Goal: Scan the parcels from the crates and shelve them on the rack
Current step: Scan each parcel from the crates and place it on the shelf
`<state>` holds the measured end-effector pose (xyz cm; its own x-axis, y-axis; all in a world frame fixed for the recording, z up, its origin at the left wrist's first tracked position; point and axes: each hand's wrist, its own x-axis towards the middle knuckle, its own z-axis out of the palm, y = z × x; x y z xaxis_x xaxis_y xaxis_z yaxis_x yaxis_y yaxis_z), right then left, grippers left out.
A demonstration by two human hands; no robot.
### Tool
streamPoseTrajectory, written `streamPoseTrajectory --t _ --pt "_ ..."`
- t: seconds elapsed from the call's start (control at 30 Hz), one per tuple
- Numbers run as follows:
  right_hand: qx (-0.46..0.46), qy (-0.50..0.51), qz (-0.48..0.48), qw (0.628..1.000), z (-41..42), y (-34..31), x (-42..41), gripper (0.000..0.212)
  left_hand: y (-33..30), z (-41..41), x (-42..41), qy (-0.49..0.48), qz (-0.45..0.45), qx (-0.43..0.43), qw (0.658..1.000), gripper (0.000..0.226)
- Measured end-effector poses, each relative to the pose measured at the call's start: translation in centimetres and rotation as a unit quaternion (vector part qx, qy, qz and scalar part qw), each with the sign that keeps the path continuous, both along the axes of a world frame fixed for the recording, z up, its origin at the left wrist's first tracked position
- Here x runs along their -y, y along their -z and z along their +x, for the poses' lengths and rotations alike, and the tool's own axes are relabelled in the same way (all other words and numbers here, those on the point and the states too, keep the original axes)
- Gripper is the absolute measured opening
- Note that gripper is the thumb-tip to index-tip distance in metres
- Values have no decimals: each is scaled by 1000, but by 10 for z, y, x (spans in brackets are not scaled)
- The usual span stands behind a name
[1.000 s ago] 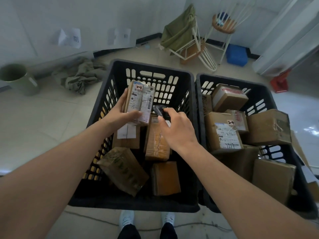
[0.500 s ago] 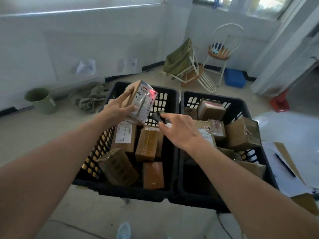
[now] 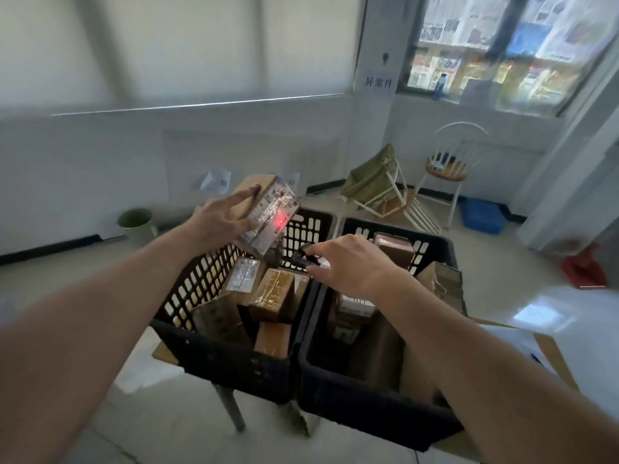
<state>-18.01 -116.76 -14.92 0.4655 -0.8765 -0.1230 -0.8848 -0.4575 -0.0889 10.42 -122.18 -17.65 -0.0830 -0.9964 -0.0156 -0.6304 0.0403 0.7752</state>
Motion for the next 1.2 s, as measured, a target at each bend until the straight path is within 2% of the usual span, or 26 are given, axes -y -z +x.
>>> streamPoseTrajectory --t 0.2,0.53,0.6,0.7,0.8,0.93,1.03,1.2 --pt "-15 -15 -10 1000 -2 -24 -19 46 -28 0 -25 -23 -9 27 999 72" --pt "-18 -15 -26 999 28 -46 -34 48 -53 32 -49 -27 -19 -7 999 67" --pt "26 -3 -24 999 37 -45 -35 49 -54 41 -54 -28 -11 -26 999 70" --pt "159 34 -33 986 56 -41 -36 49 -56 53 -61 -27 -16 -90 995 77" --pt "324 96 -46 940 85 -34 -35 44 -61 64 -69 -23 -7 -166 986 80" --pt "527 194 -34 827 128 -42 -33 39 -71 79 -87 -14 -11 -214 977 80" --pt "612 212 -13 762 160 -51 -33 38 -81 88 -105 -23 -22 -242 970 79" --pt "683 147 22 715 205 -65 -37 39 -97 99 -145 -48 -56 -264 962 82"
